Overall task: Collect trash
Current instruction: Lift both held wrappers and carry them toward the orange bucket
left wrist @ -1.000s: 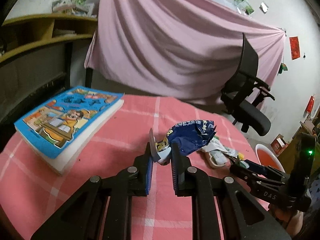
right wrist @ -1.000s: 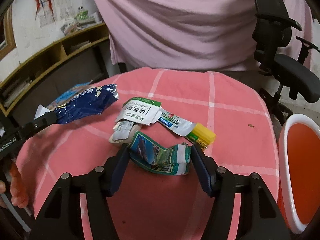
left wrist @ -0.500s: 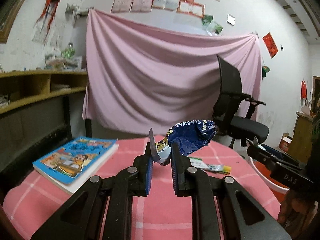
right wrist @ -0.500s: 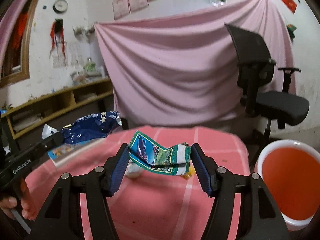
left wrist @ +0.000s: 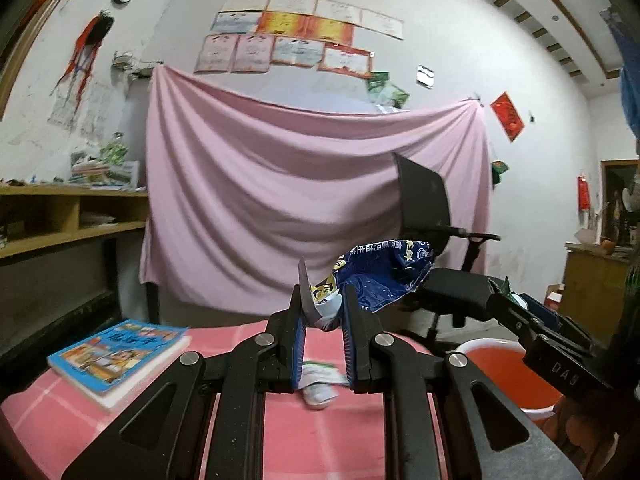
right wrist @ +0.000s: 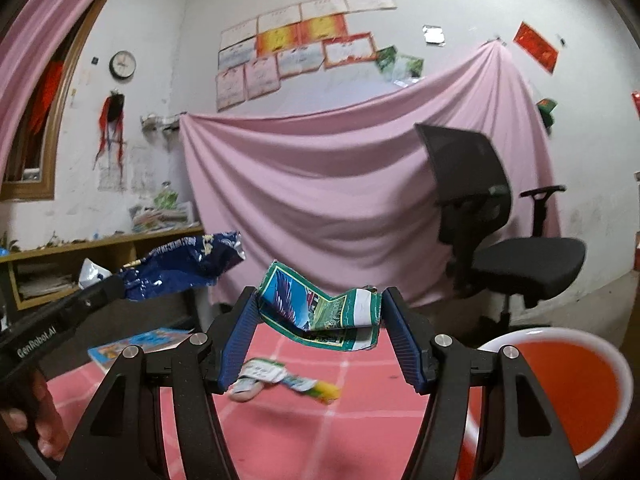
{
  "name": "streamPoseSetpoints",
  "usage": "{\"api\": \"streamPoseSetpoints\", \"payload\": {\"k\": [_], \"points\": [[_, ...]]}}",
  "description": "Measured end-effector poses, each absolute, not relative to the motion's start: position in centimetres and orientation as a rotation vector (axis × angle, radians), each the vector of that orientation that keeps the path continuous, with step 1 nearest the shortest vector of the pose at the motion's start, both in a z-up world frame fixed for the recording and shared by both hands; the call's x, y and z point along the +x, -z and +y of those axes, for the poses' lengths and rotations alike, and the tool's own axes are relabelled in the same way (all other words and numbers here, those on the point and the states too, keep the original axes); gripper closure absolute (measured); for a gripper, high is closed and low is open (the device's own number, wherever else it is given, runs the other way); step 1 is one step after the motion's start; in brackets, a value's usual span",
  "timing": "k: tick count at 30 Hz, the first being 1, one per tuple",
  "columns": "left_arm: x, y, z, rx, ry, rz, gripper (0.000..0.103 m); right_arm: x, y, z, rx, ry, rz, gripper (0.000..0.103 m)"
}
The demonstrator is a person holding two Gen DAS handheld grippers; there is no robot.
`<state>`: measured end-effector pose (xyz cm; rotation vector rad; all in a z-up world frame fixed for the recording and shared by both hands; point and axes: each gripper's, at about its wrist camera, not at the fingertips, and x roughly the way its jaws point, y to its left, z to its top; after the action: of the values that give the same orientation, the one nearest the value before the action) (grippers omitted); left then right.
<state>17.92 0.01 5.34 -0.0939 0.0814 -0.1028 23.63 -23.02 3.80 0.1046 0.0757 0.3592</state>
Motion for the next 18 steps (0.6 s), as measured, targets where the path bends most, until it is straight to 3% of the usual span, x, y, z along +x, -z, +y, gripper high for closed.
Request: {"api": "streamPoseSetpoints", "payload": {"k": [18], "points": [[21.8, -5.9, -13.8, -0.009, 0.304, 0.147, 0.090, 24.0, -3.4, -34.4, 0.271, -0.158, 0.112, 0.042]]}}
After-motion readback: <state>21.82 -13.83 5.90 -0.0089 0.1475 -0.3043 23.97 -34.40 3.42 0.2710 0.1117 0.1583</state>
